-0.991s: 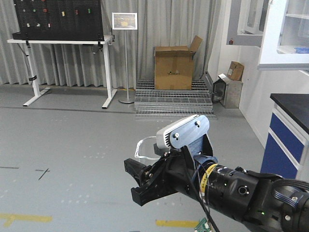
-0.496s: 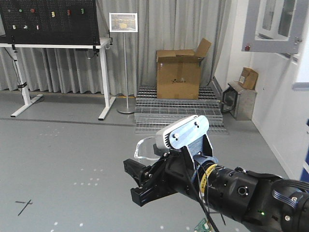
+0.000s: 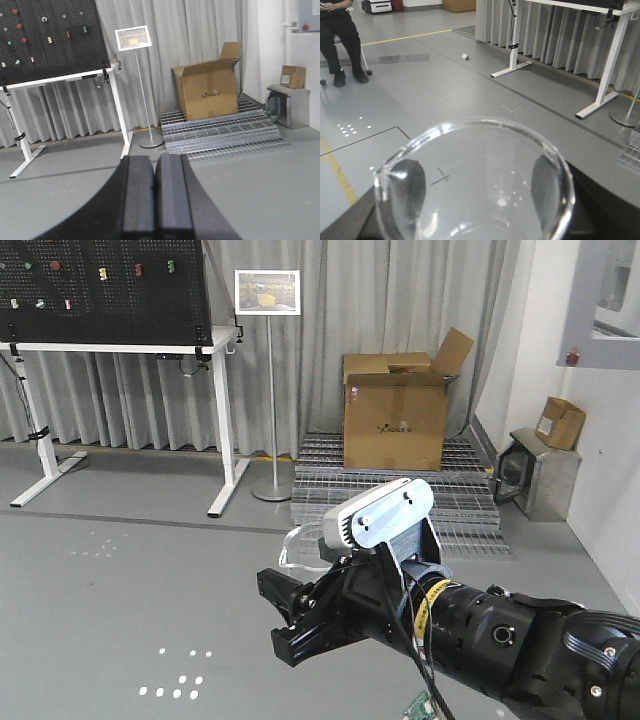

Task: Pick beaker and place in left cabinet
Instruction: 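Carry the beaker in the right gripper toward the open cabinet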

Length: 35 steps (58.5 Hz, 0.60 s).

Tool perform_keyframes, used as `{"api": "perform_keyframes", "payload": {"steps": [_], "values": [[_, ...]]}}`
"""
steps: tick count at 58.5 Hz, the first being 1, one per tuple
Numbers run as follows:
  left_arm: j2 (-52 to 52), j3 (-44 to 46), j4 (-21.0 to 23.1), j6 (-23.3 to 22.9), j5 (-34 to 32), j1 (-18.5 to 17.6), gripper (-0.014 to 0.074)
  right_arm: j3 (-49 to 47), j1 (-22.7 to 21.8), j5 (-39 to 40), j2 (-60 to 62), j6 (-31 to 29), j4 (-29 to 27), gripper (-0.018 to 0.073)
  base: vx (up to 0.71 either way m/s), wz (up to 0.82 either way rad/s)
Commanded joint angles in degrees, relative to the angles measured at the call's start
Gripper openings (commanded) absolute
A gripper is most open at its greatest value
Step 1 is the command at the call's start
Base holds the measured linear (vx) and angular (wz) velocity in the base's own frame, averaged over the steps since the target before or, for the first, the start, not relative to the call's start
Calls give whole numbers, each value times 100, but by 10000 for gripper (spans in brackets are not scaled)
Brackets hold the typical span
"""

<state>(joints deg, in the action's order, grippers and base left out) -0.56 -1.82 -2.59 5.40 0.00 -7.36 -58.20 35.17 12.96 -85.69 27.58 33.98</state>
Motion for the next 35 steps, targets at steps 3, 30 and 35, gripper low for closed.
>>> {"api": "perform_keyframes", "payload": {"steps": [3,30,35], "values": [[-106,-90,18,-15,-428,-3,1,-184,-17,422,246,-5,-55,61,66,4],[-106,-90,18,-15,-428,-3,1,-184,-17,415,246,-5,-55,61,65,-2],[-106,-90,18,-15,-428,-3,1,-184,-17,422,246,-5,-55,61,63,-4]]}}
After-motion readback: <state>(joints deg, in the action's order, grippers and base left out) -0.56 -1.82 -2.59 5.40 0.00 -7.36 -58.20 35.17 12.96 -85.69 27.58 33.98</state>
